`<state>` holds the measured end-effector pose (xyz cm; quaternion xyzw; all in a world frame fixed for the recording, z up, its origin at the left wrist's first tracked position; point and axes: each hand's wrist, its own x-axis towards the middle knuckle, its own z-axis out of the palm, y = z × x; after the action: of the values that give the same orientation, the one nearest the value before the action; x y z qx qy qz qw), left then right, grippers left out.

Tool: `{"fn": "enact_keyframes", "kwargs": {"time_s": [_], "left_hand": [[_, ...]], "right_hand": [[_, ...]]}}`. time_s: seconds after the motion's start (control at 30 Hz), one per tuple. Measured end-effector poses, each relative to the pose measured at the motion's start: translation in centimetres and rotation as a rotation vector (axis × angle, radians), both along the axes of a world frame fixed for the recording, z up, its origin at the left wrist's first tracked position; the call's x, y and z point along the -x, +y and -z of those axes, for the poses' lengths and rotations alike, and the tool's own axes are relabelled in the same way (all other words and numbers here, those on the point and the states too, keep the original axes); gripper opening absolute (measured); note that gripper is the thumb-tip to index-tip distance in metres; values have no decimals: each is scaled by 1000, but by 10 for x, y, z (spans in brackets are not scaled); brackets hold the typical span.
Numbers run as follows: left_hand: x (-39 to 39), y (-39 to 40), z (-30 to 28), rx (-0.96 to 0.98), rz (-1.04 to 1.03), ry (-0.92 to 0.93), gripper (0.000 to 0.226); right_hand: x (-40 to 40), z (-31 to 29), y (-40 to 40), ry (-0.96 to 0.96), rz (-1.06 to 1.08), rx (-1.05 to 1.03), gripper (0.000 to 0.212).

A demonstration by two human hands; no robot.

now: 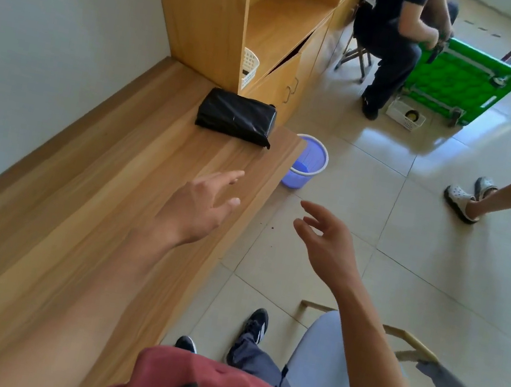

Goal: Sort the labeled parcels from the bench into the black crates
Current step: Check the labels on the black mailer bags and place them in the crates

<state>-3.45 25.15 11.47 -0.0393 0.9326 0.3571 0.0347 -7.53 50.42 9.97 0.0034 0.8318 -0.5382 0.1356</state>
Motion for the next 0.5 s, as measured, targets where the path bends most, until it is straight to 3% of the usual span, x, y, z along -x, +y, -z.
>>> {"fn": "enact_keyframes", "kwargs": {"time_s": [0.5], "left_hand": [[86,-3,23,-106,-307,-95,66]], "right_hand": [[160,19,-30,-51,-348,-115,36]]}}
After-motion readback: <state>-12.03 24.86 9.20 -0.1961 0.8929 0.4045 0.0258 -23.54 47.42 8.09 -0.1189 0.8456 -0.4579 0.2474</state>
